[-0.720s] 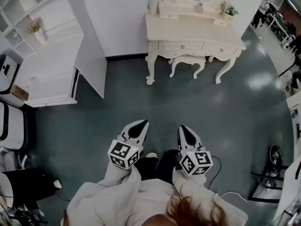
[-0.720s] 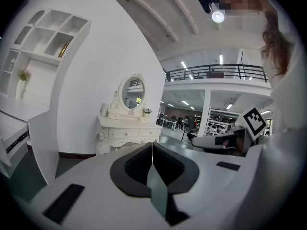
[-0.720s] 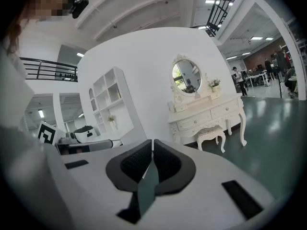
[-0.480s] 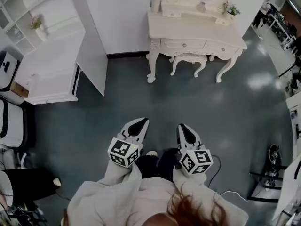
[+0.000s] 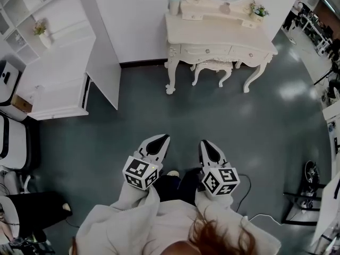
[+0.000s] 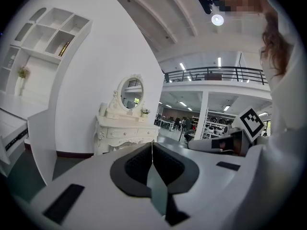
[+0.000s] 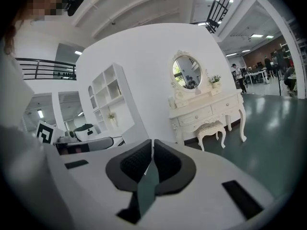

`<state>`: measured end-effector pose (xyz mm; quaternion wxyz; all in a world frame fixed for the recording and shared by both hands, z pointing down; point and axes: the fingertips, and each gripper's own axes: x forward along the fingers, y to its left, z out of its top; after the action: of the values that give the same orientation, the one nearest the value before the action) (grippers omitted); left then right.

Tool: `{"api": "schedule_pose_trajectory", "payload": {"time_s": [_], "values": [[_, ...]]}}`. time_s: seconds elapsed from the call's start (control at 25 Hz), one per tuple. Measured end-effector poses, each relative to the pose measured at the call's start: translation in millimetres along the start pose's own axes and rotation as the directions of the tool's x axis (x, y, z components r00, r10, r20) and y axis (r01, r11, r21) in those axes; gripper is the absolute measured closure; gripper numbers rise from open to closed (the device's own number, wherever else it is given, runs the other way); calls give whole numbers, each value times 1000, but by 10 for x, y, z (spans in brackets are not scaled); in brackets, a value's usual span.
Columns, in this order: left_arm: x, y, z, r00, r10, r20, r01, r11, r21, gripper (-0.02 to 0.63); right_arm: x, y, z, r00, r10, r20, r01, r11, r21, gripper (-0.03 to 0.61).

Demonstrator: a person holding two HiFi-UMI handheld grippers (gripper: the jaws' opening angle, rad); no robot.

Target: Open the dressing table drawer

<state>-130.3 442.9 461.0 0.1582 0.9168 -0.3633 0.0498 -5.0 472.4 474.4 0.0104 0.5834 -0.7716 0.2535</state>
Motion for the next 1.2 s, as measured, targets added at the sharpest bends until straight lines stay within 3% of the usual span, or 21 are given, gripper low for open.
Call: {"api": "schedule_pose_trajectory", "payload": {"time_s": [0.48, 0.68, 1.2], "values": [[9, 16, -183, 999, 3, -39, -5, 998, -63, 594, -42, -57, -117, 999, -40, -34, 41, 999, 24, 537], [181, 175, -98, 999, 30, -26, -32, 997, -70, 594, 191, -119, 17, 998, -28, -49, 25, 998, -64, 537], [900, 609, 228, 998, 62, -33, -63, 997, -52, 594, 905, -507, 456, 998, 8, -62, -11, 999, -47, 537]]}}
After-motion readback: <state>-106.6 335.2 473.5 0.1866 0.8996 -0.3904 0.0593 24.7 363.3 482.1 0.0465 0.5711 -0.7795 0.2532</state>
